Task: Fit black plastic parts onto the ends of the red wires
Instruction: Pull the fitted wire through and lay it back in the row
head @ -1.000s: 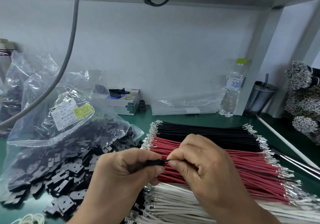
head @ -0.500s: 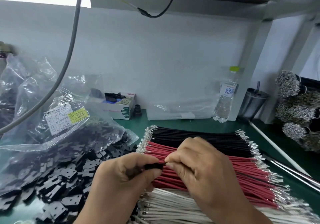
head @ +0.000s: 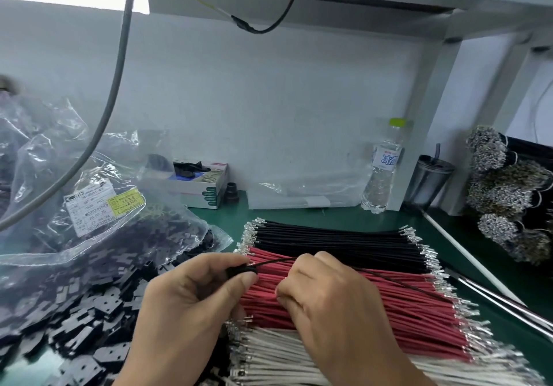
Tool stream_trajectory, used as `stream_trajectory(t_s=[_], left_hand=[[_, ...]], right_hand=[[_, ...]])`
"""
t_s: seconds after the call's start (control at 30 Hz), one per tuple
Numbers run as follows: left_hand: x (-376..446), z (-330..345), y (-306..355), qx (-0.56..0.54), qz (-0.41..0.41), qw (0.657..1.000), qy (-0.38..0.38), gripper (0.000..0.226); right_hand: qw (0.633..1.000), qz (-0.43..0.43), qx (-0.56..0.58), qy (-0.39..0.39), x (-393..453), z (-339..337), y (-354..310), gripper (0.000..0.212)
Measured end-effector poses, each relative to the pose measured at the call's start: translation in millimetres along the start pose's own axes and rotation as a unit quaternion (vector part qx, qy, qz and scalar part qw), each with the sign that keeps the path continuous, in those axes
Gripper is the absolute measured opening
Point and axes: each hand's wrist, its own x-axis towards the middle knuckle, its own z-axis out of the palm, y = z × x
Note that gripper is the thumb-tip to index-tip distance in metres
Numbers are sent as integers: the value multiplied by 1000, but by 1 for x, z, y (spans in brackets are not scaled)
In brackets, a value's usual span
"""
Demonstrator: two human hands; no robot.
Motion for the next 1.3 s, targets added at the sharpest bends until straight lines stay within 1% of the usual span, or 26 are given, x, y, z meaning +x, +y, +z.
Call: stream_trajectory(t_s=[0.1,0.23,0.27,0.33,0.43,0.57,0.7,0.73,0.8,0.87,1.0,1.07,1.17,1.3], left_hand=[[1,-3,2,-19,-3,1000,3,23],[3,-7,4,-30,3,999,14,25],[4,-8,4,-28,1,999,19,26],[5,-11,5,-22,0,999,27,26],[6,-15,5,-30,-12,999,26,26],[7,-16,4,-51,-28,998,13,27],[7,-18,6,-111,-84,990,-15,35],[7,-19,7,-126,-98,987,-31,42],[6,-19,8,-150,-117,980,-54,63],[6,-19,9,-169,-130,975,-64,72],[7,-19,8,-193,-149,967,-76,75],[7,-20,6,-202,-156,964,-77,75],[9,-21,6,-215,-164,959,-83,75],[8,-19,5,-217,-169,957,-93,72]], right_hand=[[1000,-6,25,13,0,-2,5,15],[999,-13,45,14,0,-8,9,35],[998,-10,54,18,1,-10,10,32],[996,3,80,31,0,-16,10,16],[995,27,83,44,2,-23,9,14],[994,37,98,43,3,-26,7,7],[987,60,130,71,2,-29,4,7],[986,64,132,74,2,-29,3,7],[984,69,141,79,1,-29,0,7],[981,76,158,86,1,-29,0,7],[976,88,182,87,2,-30,-1,14],[974,95,187,82,1,-32,0,13],[973,104,196,61,1,-34,3,10],[970,106,218,25,1,-36,4,12]])
